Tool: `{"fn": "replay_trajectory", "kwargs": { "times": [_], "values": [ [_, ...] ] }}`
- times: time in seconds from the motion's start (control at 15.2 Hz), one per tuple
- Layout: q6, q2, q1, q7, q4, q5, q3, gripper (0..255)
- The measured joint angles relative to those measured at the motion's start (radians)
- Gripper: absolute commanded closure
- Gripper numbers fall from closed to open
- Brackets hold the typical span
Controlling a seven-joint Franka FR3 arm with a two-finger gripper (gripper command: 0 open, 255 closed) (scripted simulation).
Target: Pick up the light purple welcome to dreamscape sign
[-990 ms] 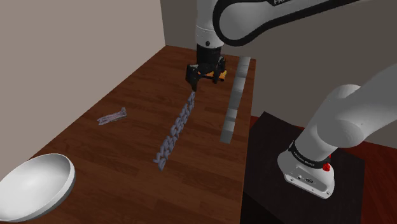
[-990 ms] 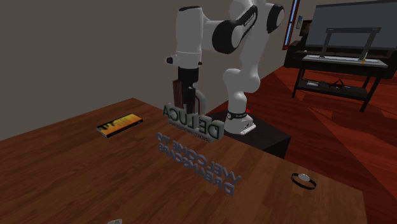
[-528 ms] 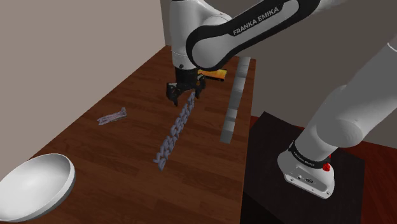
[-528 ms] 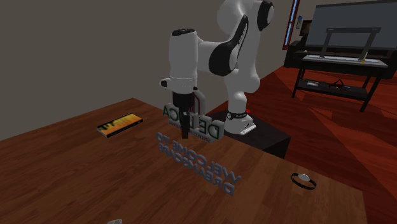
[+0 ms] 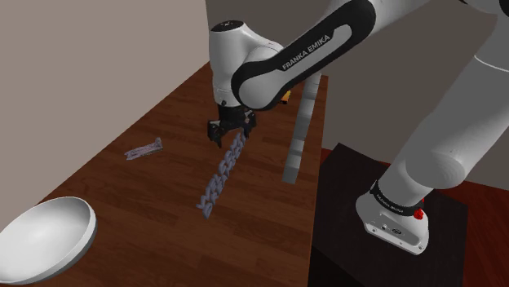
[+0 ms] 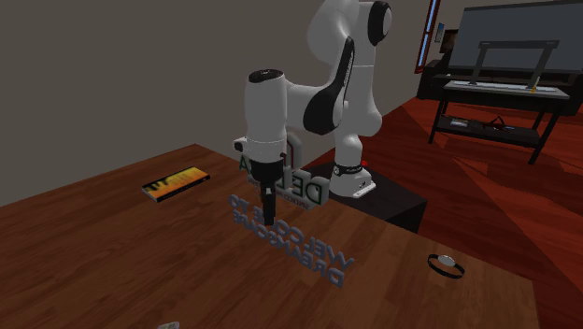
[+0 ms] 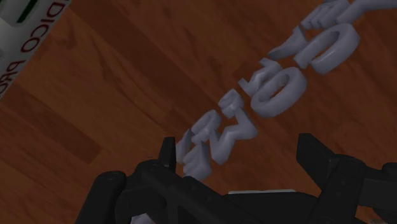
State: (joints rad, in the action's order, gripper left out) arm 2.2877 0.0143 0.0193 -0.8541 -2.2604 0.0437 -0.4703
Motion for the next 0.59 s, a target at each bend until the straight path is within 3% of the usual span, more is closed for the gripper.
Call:
{"fn": "replay_trajectory", "kwargs": {
  "times": [0.13,0.2,0.59],
  "values": [
    [0.025,0.018,-0.001,-0.01,-0.009,0.012,0.0,0],
    [0.031,0.022,-0.001,-0.011,-0.011,0.015,0.0,255],
    [0.037,0.024,0.0,-0.012,-0.014,0.017,0.001,255]
  ]
}}
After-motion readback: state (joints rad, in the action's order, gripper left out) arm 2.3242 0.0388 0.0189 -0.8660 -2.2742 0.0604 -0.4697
